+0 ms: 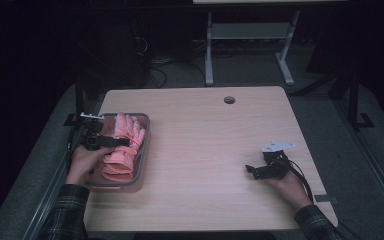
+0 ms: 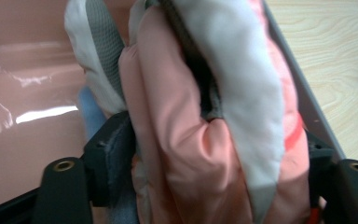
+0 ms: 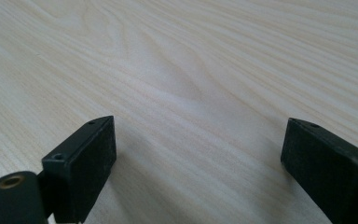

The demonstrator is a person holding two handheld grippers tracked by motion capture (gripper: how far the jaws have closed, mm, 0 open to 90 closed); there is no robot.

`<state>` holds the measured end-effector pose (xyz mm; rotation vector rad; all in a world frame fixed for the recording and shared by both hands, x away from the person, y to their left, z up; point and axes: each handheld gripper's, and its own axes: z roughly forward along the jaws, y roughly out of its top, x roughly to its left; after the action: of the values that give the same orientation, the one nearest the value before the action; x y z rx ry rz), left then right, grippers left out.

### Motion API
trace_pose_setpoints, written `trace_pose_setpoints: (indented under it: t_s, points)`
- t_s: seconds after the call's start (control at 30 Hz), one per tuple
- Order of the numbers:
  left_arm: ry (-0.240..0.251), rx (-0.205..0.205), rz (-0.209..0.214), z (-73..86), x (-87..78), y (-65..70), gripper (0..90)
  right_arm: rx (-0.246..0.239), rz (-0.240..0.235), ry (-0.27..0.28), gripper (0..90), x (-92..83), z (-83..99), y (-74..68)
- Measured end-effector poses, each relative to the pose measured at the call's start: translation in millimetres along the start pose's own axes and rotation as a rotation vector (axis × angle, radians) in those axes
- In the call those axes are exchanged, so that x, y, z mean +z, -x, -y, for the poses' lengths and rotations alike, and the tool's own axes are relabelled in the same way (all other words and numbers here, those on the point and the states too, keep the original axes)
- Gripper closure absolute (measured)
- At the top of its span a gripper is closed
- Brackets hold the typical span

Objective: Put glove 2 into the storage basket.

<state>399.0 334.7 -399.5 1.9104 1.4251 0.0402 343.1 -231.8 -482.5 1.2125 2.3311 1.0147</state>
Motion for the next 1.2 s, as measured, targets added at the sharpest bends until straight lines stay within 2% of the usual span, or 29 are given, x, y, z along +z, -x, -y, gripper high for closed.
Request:
trace_pose_setpoints:
  t_s: [0.2, 0.4, 0.47, 0.53, 0.57, 0.8, 1.0, 1.13, 1.2]
  points:
    - [0.021, 0.004, -0.013, -1.0, -11.4, -4.1, 19.5, 0.0, 0.0, 0.0, 9.7, 0.0, 0.0, 0.0]
    - [0.036, 0.015, -0.053, -2.5, -27.1, -8.5, 17.9, 0.0, -0.001, 0.0, 9.7, 0.0, 0.0, 0.0]
    - [0.049, 0.013, -0.053, -3.3, -31.5, -8.8, 17.9, 0.0, -0.001, 0.0, 9.7, 0.0, 0.0, 0.1]
    - [0.055, 0.014, -0.018, -3.5, -33.7, -6.8, 17.1, 0.0, -0.001, 0.0, 9.7, 0.0, 0.0, 0.0]
    - [0.062, 0.025, -0.017, -3.8, -35.0, -4.2, 17.0, 0.0, -0.001, 0.0, 9.7, 0.0, 0.0, 0.0]
    - [0.125, 0.077, -0.059, -13.4, -54.8, 6.5, 14.7, -0.001, -0.001, 0.001, 9.7, 0.0, 0.0, 0.1]
    - [0.165, 0.141, -0.048, -23.3, -69.2, 27.7, 14.7, 0.0, -0.001, 0.0, 9.7, 0.0, 0.0, 0.0]
    - [0.178, 0.187, -0.025, -29.7, -63.7, 48.7, 14.7, 0.002, 0.001, -0.001, 9.7, -0.1, 0.0, -0.1]
    - [0.168, 0.218, -0.009, -32.1, -57.1, 60.7, 14.7, 0.005, -0.001, -0.002, 9.7, -0.1, 0.0, -0.3]
